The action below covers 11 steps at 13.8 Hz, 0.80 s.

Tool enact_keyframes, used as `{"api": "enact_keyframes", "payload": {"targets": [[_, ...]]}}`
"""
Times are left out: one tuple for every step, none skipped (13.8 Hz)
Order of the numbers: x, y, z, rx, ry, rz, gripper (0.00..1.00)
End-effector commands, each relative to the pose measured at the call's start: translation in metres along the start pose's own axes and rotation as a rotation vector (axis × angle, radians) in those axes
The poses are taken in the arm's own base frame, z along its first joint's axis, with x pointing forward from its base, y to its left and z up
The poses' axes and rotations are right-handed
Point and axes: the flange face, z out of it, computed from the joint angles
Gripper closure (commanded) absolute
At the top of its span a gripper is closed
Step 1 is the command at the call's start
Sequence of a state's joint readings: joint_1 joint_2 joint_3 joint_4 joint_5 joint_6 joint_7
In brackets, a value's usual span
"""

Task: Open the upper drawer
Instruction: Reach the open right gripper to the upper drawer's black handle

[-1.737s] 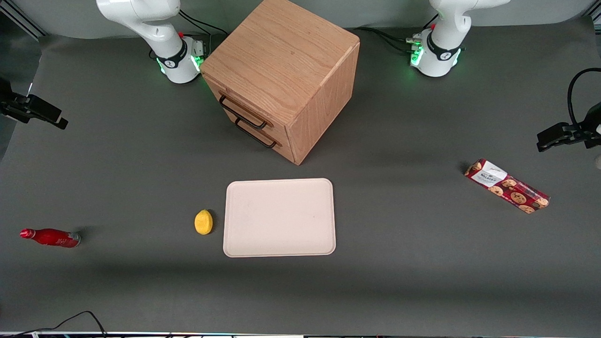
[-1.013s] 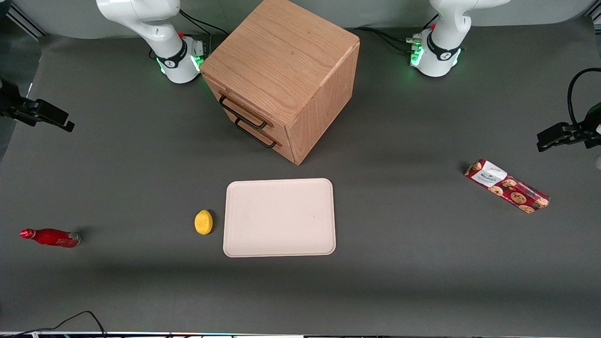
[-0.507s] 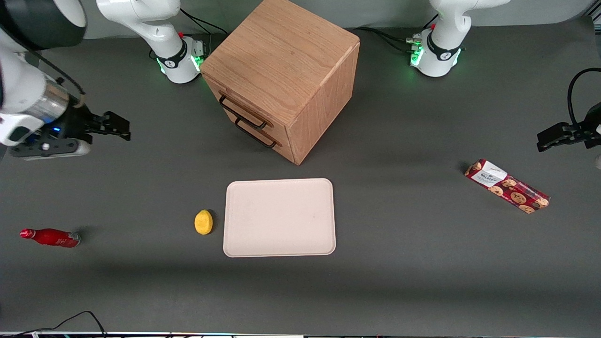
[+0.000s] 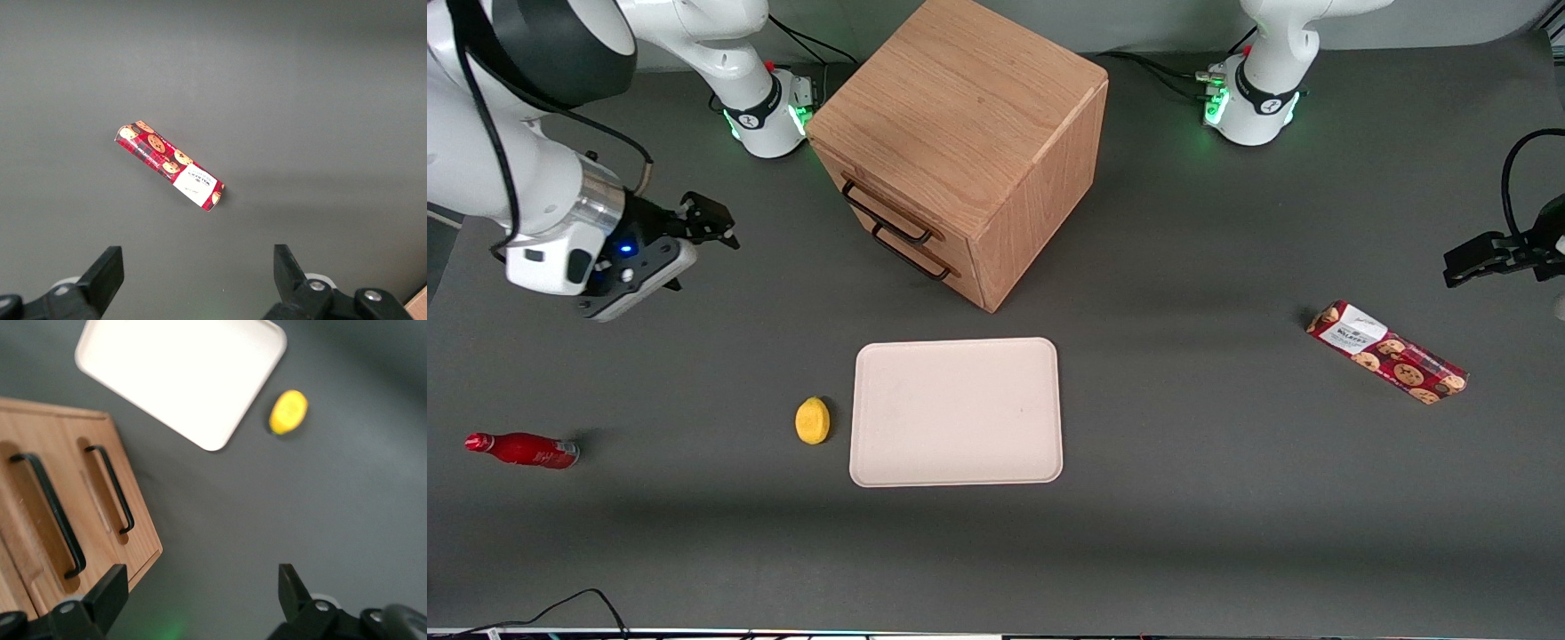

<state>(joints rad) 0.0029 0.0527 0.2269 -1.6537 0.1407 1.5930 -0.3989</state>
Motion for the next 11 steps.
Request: {"api": "enact_keyframes", "payload": {"targets": [[0.019,-0.02,0.014,0.037,0.001,-0.128,0.0],[0.025,-0.031,0.02,0.037,0.003,-0.147,0.0],[0.031,-0.04,0.027,0.042,-0.002,-0.159,0.0],[0.036,-0.047,0.033,0.049,-0.01,-0.174,0.0],[0.039,-0.055,0.037,0.054,-0.015,-0.189,0.0],[0.043,-0.062,0.042,0.061,-0.024,-0.202,0.0],[0.048,-0.07,0.05,0.07,-0.033,-0.222,0.0],[0.052,-0.074,0.057,0.076,-0.034,-0.233,0.0],[0.057,-0.088,0.061,0.077,-0.031,-0.259,0.0],[0.06,-0.095,0.069,0.08,-0.037,-0.266,0.0],[0.059,-0.101,0.079,0.083,-0.047,-0.27,0.0]]}}
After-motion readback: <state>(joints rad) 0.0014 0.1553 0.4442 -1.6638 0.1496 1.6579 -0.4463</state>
